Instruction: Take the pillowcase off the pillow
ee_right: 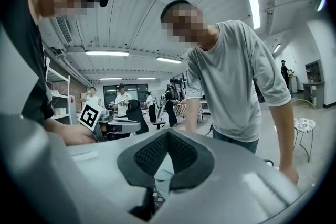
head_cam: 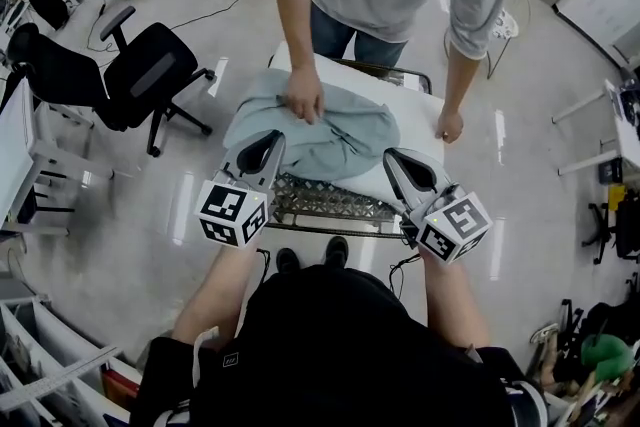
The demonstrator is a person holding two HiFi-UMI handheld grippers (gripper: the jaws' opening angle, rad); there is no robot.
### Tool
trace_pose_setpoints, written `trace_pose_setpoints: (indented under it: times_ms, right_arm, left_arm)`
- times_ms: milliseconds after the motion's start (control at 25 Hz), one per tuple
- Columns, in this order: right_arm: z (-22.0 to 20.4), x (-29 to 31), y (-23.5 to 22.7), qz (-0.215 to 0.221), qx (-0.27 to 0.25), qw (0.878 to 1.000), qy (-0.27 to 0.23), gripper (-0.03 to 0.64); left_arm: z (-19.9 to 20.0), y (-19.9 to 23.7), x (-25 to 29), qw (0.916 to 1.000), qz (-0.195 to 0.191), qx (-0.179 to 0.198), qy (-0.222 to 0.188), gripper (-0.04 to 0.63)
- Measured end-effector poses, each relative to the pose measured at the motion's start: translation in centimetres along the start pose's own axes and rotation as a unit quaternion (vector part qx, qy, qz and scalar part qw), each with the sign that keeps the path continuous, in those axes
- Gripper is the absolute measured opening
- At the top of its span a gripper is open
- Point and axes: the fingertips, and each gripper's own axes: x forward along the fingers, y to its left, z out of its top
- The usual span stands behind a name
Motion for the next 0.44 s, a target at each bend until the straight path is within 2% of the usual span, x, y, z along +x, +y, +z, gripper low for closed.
trace_pose_setpoints:
  times_ms: [440]
  right_arm:
    - [-0.3,-0.2,1.1,-0.001,0.002,1.000,-0.003,0.007]
  left_arm:
    - [-0.3,-0.8,-1.3,1.0000,-0.001,-0.004,-0.004,0.023]
